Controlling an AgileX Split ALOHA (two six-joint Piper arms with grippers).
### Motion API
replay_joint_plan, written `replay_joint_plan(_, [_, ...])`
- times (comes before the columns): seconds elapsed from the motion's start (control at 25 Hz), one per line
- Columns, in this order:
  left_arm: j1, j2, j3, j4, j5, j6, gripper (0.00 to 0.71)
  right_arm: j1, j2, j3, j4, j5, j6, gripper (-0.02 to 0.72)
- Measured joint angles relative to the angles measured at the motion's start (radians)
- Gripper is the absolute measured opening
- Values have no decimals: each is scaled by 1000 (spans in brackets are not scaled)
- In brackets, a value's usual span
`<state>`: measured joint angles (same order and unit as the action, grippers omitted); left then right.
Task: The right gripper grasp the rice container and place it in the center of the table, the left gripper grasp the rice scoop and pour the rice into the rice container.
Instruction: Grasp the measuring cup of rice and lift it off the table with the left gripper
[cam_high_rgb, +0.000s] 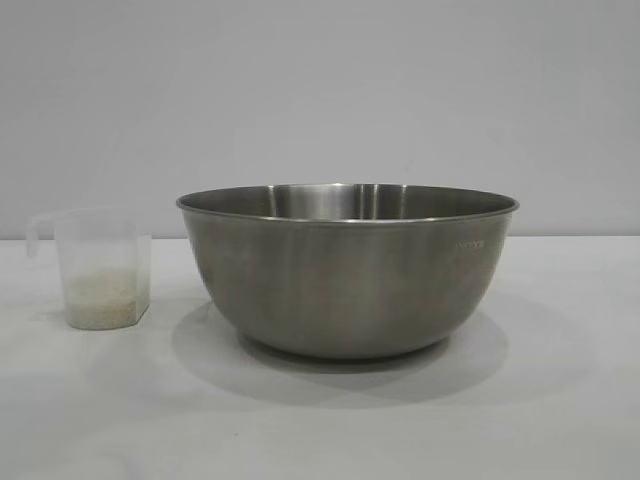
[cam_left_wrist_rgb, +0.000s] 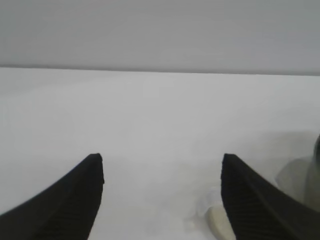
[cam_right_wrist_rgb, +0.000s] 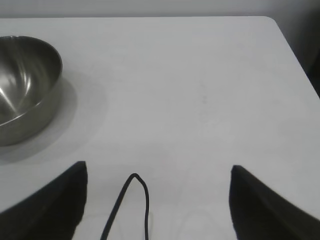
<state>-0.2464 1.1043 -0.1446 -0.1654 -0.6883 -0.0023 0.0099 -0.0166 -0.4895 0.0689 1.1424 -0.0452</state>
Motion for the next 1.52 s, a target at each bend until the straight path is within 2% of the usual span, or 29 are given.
replay_joint_plan(0.12, [-20, 0, 71, 0, -121, 0, 442, 0, 0, 0, 2, 0, 0, 528])
replay_joint_plan(0.4, [-22, 40, 139, 0, -268, 0, 442, 0, 0, 0, 4, 0, 0, 528])
replay_joint_plan(0.68, [-22, 305, 139, 71, -440, 0, 442, 0, 0, 0, 6, 0, 2, 528])
replay_joint_plan(0.92, [-22, 501, 91, 91, -444, -4, 442, 0, 0, 0, 6, 0, 2, 528])
replay_joint_plan(1.44, [-22, 652, -5, 106, -448, -11, 442, 0, 0, 0, 7, 0, 2, 528])
replay_joint_plan(1.52, [-22, 673, -20, 106, -448, -15, 363, 0, 0, 0, 7, 0, 2, 528])
